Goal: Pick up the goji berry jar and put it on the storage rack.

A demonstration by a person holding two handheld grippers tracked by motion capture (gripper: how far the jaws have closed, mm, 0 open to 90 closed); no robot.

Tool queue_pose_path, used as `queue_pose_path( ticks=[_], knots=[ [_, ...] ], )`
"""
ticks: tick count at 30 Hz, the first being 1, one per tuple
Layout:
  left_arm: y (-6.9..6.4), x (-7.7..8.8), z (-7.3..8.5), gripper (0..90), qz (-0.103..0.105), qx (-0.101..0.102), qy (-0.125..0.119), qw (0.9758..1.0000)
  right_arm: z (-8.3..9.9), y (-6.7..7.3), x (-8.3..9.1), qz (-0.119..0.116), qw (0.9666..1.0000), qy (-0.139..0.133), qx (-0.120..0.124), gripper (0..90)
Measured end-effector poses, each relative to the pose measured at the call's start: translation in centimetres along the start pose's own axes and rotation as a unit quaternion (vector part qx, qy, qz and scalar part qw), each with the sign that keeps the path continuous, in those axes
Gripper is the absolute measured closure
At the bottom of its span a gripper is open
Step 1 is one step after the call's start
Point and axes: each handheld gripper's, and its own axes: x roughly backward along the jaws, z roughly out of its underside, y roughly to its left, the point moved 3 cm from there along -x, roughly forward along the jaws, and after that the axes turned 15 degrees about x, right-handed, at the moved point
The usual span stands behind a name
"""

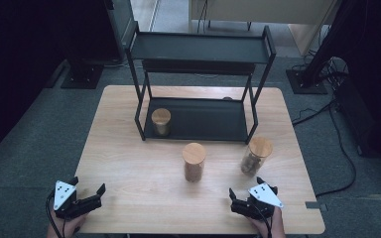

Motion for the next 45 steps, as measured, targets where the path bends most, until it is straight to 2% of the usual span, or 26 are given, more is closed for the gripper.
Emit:
queue_pose_path(
  ticks=[45],
  knots=[
    [0.0, 0.0, 0.0, 0.5, 0.003, -0.003, 0.003, 1.0, -2.0, 3.6, -1.3, -0.036, 0.9992, -0.012, 0.015, 0.0]
  ],
)
